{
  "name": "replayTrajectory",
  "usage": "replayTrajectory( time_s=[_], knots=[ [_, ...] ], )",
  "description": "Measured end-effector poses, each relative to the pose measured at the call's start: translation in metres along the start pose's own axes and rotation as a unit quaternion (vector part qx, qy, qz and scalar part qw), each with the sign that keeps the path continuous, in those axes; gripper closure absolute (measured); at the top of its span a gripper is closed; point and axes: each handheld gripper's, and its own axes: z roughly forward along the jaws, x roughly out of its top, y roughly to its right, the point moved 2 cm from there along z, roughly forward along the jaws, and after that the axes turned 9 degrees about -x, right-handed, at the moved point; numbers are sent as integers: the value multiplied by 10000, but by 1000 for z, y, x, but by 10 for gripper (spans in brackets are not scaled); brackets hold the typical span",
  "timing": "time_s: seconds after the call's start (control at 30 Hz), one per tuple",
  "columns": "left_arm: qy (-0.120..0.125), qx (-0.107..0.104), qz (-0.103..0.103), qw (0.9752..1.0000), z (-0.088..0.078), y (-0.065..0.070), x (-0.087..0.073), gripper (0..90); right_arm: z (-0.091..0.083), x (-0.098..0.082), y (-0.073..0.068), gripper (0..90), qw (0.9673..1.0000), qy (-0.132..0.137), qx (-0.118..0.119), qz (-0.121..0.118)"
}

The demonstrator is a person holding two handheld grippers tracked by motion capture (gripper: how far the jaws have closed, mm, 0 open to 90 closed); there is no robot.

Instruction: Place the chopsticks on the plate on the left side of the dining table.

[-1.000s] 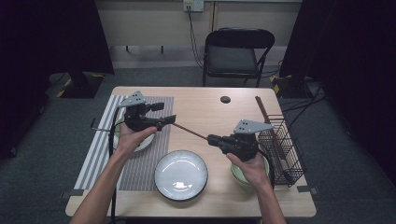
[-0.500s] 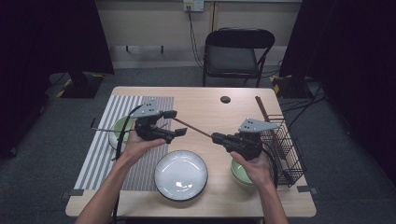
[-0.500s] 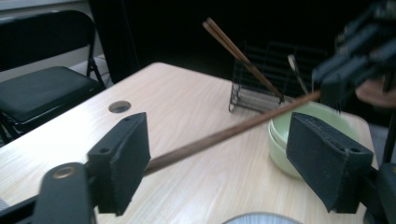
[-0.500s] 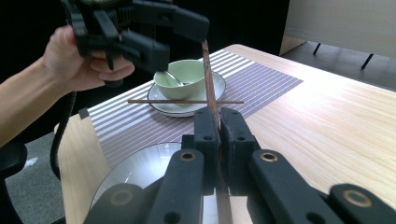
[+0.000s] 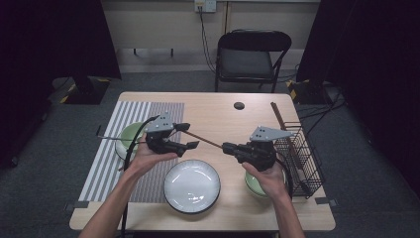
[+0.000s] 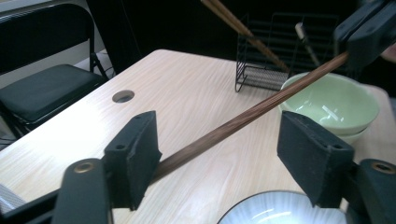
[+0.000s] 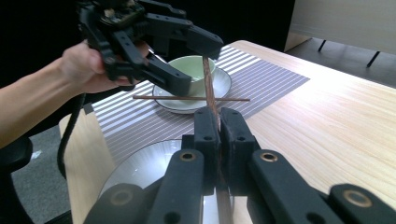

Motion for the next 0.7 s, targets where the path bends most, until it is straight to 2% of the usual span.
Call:
replayTrajectory(
  time_s=[0.13,0.33,0.6,0.7],
  knots=[
    [-108,12,75,9999,3,-1,-5,331,0,1,-2,862,10000,-62,-5,-36],
    [-239,64,32,9997,6,-5,-10,394,1,2,-3,862,9999,-100,19,-29],
    [-314,106,104,9994,7,-5,-14,456,0,5,-5,862,9999,-129,-12,-58],
    [-299,100,74,9995,8,-5,-14,471,0,6,-4,862,9999,-122,6,-52]
  ],
)
